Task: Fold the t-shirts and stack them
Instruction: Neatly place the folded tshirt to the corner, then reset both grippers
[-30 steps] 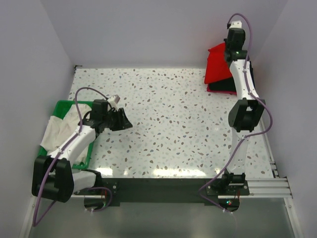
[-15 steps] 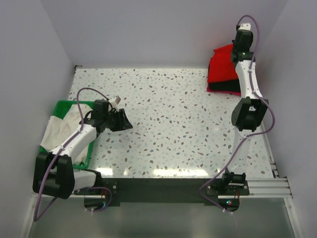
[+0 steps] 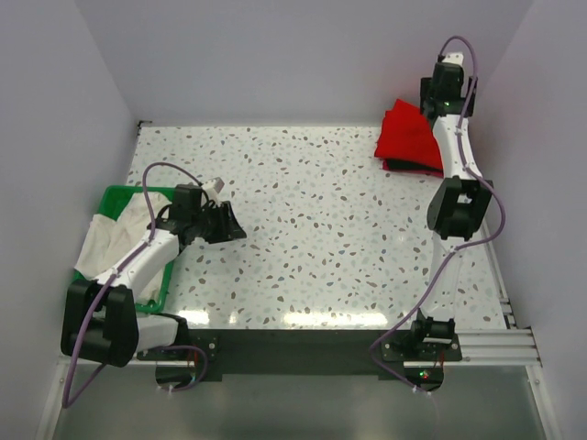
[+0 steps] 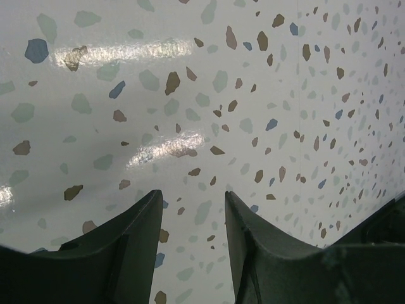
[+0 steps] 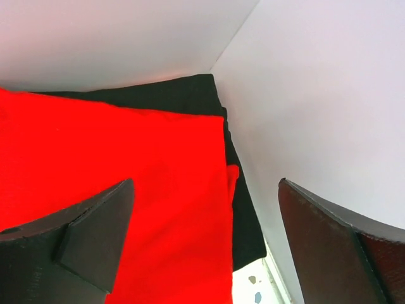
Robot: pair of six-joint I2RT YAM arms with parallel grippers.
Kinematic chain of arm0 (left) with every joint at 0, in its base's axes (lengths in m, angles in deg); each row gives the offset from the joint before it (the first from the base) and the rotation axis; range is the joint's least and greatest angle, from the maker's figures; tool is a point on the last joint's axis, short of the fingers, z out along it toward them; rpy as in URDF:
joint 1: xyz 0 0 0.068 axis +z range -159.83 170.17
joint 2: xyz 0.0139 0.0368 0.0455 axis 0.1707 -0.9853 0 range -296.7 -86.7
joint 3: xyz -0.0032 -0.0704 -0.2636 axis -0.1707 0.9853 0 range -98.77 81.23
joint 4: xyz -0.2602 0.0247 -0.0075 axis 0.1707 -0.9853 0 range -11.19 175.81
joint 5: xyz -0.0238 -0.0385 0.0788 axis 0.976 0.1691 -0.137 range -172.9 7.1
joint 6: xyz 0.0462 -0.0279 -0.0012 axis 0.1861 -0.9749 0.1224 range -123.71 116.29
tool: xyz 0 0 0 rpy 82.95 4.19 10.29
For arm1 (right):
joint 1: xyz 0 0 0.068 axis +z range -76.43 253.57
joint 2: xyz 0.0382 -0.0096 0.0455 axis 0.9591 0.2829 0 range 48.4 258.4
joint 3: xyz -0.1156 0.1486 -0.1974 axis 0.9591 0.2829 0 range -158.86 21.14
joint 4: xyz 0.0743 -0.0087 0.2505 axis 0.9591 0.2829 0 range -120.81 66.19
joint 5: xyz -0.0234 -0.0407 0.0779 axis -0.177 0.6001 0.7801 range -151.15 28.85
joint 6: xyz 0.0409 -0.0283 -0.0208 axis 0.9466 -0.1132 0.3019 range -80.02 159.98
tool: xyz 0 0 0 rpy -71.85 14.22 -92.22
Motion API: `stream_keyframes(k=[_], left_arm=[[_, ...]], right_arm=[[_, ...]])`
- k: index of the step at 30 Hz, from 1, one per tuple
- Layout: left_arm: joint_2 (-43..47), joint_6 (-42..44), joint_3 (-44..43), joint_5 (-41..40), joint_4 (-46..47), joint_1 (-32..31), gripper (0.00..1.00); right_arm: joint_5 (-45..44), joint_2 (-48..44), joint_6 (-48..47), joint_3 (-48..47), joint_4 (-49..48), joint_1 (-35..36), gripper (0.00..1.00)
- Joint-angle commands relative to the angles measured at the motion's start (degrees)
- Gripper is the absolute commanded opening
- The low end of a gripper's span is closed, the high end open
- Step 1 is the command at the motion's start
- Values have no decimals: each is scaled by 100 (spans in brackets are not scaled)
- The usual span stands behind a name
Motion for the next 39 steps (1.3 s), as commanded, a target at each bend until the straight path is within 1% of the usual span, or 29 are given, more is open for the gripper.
stream_keyframes(k=[1,5,7,8,10,11,13,14,16,17,18,19,20,22,23,24,25,26,27,28,29,30,34,39], left_arm=[[35,129,13,150,117,13,49],[79,120,13,167,126,13,49],[105,120,13,176,143,13,49],[123,120,13,193,135,13,49],[193,120,13,176,143,22,49],[211,120,13,167,143,13,49],[281,111,13,158,143,13,49],[308,103,4,150,152,13,49],[352,111,-14,150,152,22,49],[378,111,-14,150,135,13,49],[430,111,-14,150,135,13,49],[474,120,-14,132,126,13,49],[518,120,-5,115,126,13,49],[615,120,4,62,117,13,49],[633,120,-5,62,126,13,49],[676,120,-5,53,117,13,49],[677,129,-5,18,108,13,49],[694,129,-5,0,99,13,49],[721,120,-14,-9,91,13,49],[738,129,-14,-43,82,13,49],[756,129,-22,-70,73,13,49],[791,129,-31,-105,64,13,49],[835,146,-40,-219,20,13,49],[818,146,-23,-255,20,13,49]], right_arm=[[-59,-490,231,-33,-167,-32,99],[292,-648,730,-121,141,-6,99],[477,-771,916,1,299,47,99],[530,-945,1239,185,343,73,99],[740,-1148,1496,492,344,178,99],[811,-1428,1688,920,309,231,99],[890,-1710,1874,1388,195,372,99],[891,-1851,1988,1904,142,581,99],[864,-2334,2146,2451,-24,898,99],[829,-2492,2234,3081,-130,1022,99],[812,-2868,2322,3409,-340,1136,99],[864,-3028,2366,3751,-472,1372,99],[899,-3222,2506,4373,-569,1487,99],[1013,-3696,2656,4974,-824,1874,99],[970,-3846,2753,5525,-886,2015,99],[978,-3995,2823,5809,-982,2164,99],[1057,-4301,2859,6081,-1070,2426,99],[1092,-4435,2929,6580,-1123,2551,99],[1180,-4576,2990,6829,-1220,2744,99],[1346,-4812,3060,7057,-1264,2806,99],[1504,-4945,3183,7477,-1308,2868,99],[1793,-5042,3254,7664,-1361,2973,99],[2365,-5700,3614,8612,-1405,3062,99],[2587,-6334,3720,9037,-1117,3062,99]])
